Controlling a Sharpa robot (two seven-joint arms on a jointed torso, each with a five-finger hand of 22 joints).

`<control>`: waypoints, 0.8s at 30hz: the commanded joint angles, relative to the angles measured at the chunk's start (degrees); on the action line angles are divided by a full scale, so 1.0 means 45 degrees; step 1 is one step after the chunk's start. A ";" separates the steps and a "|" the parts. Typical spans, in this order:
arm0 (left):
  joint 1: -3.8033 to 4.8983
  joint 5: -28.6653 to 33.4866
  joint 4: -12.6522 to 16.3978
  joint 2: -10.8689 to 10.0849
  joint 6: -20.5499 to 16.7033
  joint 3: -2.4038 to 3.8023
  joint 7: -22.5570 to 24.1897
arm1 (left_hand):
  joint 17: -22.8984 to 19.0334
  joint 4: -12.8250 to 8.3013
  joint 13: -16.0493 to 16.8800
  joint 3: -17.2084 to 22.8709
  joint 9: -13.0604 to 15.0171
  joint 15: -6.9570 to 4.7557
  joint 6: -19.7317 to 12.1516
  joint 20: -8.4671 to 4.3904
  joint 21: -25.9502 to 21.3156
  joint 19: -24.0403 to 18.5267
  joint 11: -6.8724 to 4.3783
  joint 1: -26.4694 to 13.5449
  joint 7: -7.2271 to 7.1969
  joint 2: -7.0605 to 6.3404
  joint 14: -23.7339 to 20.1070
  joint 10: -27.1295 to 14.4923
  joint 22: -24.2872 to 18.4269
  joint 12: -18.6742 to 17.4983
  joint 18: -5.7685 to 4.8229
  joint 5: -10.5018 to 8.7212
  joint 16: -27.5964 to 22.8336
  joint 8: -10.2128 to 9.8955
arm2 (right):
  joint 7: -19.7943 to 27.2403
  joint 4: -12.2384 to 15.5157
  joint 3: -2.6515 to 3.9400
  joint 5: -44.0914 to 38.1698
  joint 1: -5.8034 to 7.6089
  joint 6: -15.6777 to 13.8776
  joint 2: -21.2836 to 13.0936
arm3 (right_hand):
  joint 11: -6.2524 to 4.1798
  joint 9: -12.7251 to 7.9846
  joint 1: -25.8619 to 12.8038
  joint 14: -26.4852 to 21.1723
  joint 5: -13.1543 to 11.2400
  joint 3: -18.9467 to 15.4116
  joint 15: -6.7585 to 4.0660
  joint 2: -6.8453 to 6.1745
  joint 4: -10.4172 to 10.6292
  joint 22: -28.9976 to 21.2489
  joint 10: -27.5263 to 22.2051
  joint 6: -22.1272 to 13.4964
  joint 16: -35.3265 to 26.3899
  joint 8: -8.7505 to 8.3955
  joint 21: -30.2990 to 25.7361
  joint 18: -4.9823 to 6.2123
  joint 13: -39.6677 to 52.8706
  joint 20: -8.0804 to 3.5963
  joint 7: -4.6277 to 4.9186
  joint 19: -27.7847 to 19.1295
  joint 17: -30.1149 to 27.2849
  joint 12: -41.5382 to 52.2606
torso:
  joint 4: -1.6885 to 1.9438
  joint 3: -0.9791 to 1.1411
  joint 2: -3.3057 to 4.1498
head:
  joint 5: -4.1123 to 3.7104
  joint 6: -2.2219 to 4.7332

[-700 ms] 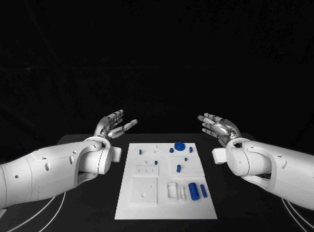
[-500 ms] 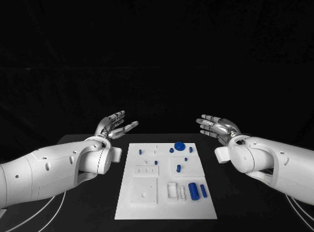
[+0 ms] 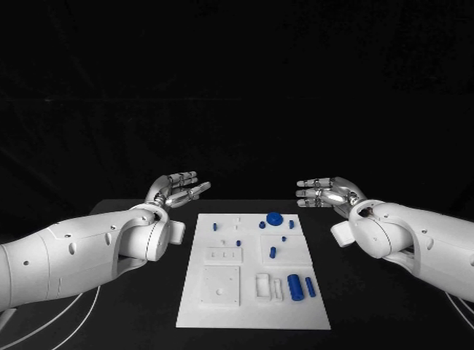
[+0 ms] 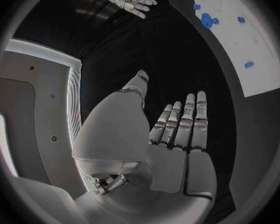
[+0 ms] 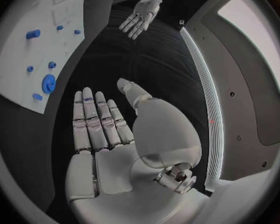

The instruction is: Assemble the parts on the task board

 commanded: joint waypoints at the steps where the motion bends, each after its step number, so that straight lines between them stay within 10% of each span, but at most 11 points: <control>1: 0.0049 -0.0134 0.0260 -0.0187 0.0987 0.0009 -0.0008 | 0.0033 -0.0626 0.0077 -0.0095 0.0065 -0.0378 0.1518 -0.0493 0.0581 0.1077 0.0216 -0.0201 0.0298 0.0521 0.1719 0.2729 0.0168 0.0130 -0.0360 0.0075 0.0305 0.0135 | -0.0068 -0.0294 0.0036 -0.3477 0.0101 0.1016 0.0173 | -0.0211 0.0048 -0.0236 0.1064 -0.0201 0.0671 -0.0415 -0.0071 -0.0095 0.0034 0.0632 0.1138 0.0066 0.0065 0.0256 -0.0258 0.0015 -0.0402 -0.0092 0.1010 0.0038 0.0020 | 0.0095 -0.0013 0.0148 | -0.0060 0.0072; 7: 0.0190 -0.0201 0.0938 -0.0660 0.1638 0.0044 0.0048 | 0.0066 -0.2074 0.0121 -0.0647 0.0137 -0.0769 0.3065 -0.1151 0.1117 0.1957 0.0051 -0.0585 0.0237 0.1356 0.2911 0.4087 0.0075 0.0146 -0.0859 0.0047 -0.0032 0.0166 | 0.0016 -0.1014 0.0085 -0.5849 0.0441 0.0910 0.0653 | -0.0854 0.0129 -0.0302 0.5571 -0.0795 0.0731 -0.1927 -0.0363 -0.0126 0.0819 0.1869 0.3002 0.1372 0.0160 0.2378 0.0136 0.0017 -0.1966 -0.0360 0.5066 0.0899 0.0020 | 0.0350 -0.0143 0.0496 | -0.0341 0.0235; 12: 0.0382 -0.0252 0.1416 -0.0973 0.2187 0.0115 0.0338 | 0.0071 -0.2639 0.0131 -0.0805 0.0134 -0.0811 0.2961 -0.1217 0.1327 0.2100 0.0019 -0.0672 0.0230 0.1653 0.3014 0.4162 -0.0058 0.0177 -0.0848 0.0097 -0.0026 0.0169 | -0.0088 -0.1596 0.0154 -0.8446 0.0868 0.0863 0.1150 | -0.1122 0.0137 -0.0432 0.5898 -0.0846 0.0372 -0.2512 -0.0552 -0.0189 0.2137 0.2299 0.3350 0.7126 0.0112 0.4719 0.0128 0.0018 -0.2962 -0.0564 0.7547 0.4484 0.0001 | 0.0568 -0.0160 0.0896 | -0.0499 0.0457; 16: 0.0448 -0.0283 0.1570 -0.1034 0.2491 0.0140 0.0406 | 0.0064 -0.2757 0.0128 -0.0859 0.0122 -0.0773 0.2791 -0.1186 0.1373 0.2067 0.0040 -0.0709 0.0246 0.1711 0.2890 0.4076 -0.0126 0.0167 -0.0817 0.0095 -0.0047 0.0154 | -0.0515 -0.1879 0.0177 -1.0493 0.1121 0.0931 0.1477 | -0.1163 0.0142 -0.0729 0.5485 -0.0068 0.0441 -0.2483 -0.0769 -0.0272 0.2949 0.2274 0.3387 0.9028 0.0123 0.5754 0.0305 0.0026 -0.2982 -0.0626 0.8004 0.5935 0.0017 | 0.0730 -0.0092 0.1103 | -0.0648 0.0597; 20: 0.0513 -0.0629 0.1697 -0.1058 0.2528 0.0191 0.0399 | 0.0066 -0.2805 0.0128 -0.0858 0.0120 -0.0762 0.2759 -0.1171 0.1396 0.2051 0.0036 -0.0698 0.0250 0.1763 0.2848 0.4094 -0.0150 0.0172 -0.0797 0.0099 -0.0042 0.0153 | -0.1096 -0.1946 0.0187 -1.1860 0.1237 0.1003 0.1656 | -0.1168 0.0144 -0.1104 0.5316 0.0666 0.0013 -0.2452 -0.1170 -0.0242 0.3641 0.2305 0.3383 0.9921 0.0121 0.6468 0.0292 0.0028 -0.2952 -0.0656 0.8039 0.6432 0.0011 | 0.0847 -0.0115 0.1314 | -0.0904 0.0722; 24: 0.0590 -0.0947 0.1822 -0.1107 0.2624 0.0297 0.0368 | 0.0068 -0.2815 0.0127 -0.0871 0.0122 -0.0771 0.2784 -0.1172 0.1417 0.2059 0.0028 -0.0716 0.0247 0.1765 0.2872 0.4107 -0.0157 0.0167 -0.0788 0.0099 -0.0032 0.0156 | -0.1774 -0.1931 0.0192 -1.3354 0.1366 0.0891 0.1827 | -0.1146 0.0143 -0.0772 0.5126 0.0287 -0.0765 -0.2345 -0.1035 -0.0488 0.4392 0.2236 0.3496 1.0486 0.0120 0.6948 0.0397 0.0034 -0.2847 -0.0666 0.7739 0.6452 0.0024 | 0.0956 -0.0156 0.1553 | -0.1041 0.0819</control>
